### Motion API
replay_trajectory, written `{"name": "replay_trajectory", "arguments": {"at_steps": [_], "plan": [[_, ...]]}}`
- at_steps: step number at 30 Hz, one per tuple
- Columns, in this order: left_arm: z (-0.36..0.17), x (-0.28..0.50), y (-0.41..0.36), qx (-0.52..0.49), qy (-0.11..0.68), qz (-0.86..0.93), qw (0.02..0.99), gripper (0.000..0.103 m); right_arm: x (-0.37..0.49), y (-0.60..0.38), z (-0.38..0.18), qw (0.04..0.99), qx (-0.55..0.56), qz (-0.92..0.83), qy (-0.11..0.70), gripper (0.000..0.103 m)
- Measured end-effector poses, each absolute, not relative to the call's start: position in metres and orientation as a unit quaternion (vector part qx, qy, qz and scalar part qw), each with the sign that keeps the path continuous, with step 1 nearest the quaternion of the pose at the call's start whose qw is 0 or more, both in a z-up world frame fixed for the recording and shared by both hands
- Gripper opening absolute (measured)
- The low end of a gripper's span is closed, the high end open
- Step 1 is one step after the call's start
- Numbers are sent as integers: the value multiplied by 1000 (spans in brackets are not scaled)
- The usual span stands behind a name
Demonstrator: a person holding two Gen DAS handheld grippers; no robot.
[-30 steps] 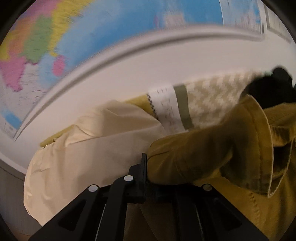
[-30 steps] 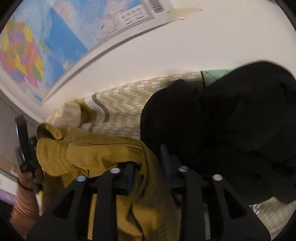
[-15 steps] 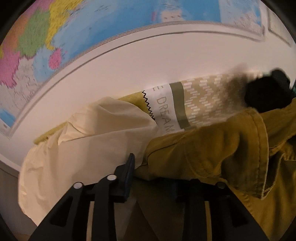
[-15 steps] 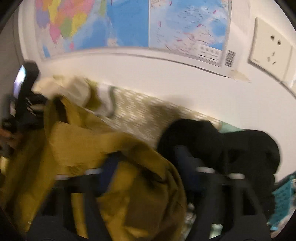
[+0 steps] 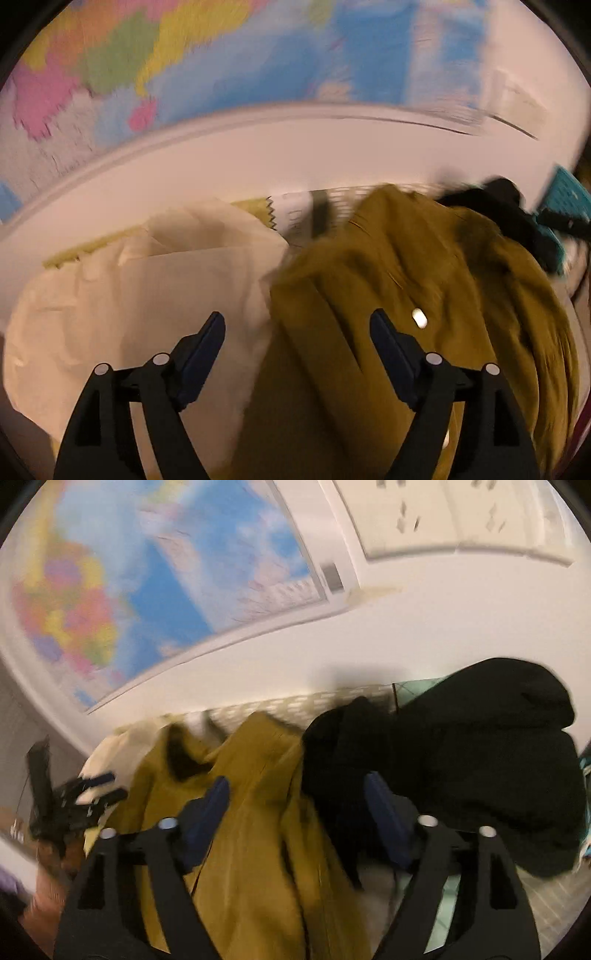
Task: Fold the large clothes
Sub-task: 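Shake out and lower the jacket onto the bed with both tools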
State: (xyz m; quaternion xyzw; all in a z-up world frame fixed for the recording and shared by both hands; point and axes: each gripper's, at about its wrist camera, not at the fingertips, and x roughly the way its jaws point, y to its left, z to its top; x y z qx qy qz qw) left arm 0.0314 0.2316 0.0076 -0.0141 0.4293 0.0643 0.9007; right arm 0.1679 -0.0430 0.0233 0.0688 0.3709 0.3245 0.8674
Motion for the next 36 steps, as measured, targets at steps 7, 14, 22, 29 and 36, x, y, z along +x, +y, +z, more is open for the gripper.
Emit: {"name": "replay_trajectory", "arguments": {"at_steps": [7,14,22,29,36], "plan": [[3,-73,179,37,410,-41,910,84,31,-95,-11,837,5,374,399,86],[-56,-120,123,63,476,-89,873,84,-44,-107,-75,815,-7,372,443,50],[-22,-111,171,19,446,7,895,8,-33,-168,6,861,79,359,352,6],[45,-126,280,-7,356,209,911,8,20,-236,48,905,122,264,311,6],[-18,-108,322,50,439,352,825,30,69,-262,-58,876,175,185,410,56]]}}
